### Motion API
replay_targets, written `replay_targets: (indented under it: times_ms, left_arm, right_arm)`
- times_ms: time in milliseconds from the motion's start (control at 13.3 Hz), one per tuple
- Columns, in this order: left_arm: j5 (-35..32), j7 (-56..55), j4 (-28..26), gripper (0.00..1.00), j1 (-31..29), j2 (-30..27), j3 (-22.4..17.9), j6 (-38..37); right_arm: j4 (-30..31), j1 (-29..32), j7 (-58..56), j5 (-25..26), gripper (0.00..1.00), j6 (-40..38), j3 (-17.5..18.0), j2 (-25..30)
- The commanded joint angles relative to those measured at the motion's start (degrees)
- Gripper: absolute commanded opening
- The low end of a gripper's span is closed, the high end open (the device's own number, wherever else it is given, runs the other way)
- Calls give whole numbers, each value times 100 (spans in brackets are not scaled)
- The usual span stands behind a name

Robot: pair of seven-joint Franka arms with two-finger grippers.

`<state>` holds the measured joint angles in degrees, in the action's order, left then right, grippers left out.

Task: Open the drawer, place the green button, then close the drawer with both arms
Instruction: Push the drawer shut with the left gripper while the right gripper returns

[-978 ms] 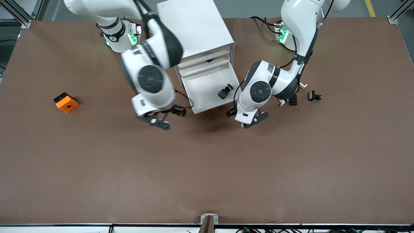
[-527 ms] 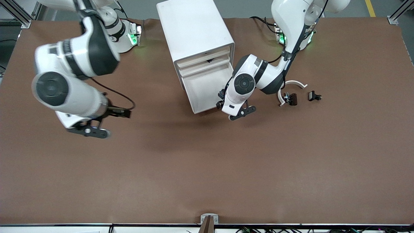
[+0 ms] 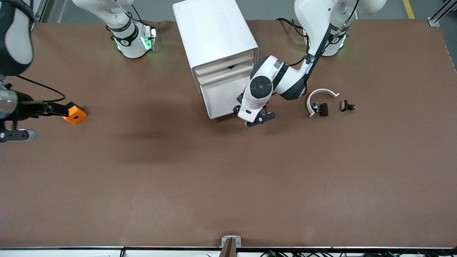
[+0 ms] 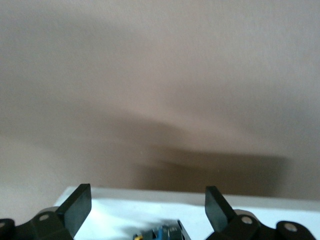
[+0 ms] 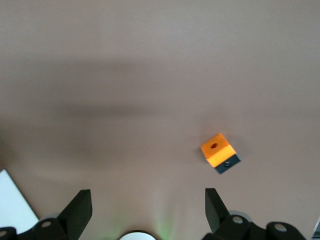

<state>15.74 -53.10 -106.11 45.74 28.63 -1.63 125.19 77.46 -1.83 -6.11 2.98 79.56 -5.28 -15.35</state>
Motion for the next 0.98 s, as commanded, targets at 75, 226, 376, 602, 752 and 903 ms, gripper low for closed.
replay_targets:
  times_ms: [75,226,376,602,752,903]
  left_arm:
    - [-44,-332,-209,100,85,-86,399,-100]
    - [-44,-499,-200,100,85,-112,566,-239]
    - [-44,-500,-165,100,76,-217,584,-608]
    - [-44,-421,-43,100,-47,-437,576,-995]
    - [-44,-386,230,100,-275,-411,576,-1154]
    - [-44,-272,449,100,-608,-271,567,-1111]
  right_arm:
    - [-231,130,-48,299,100,-2,106,67]
    - [-249,139,-57,282,100,-11,132,85]
    - [-240,95,-31,308,100,-176,150,155]
    - [-240,122,4,290,100,-309,124,164]
    - [-249,122,13,264,100,-327,124,182]
    - [-249,139,22,238,100,-301,132,286]
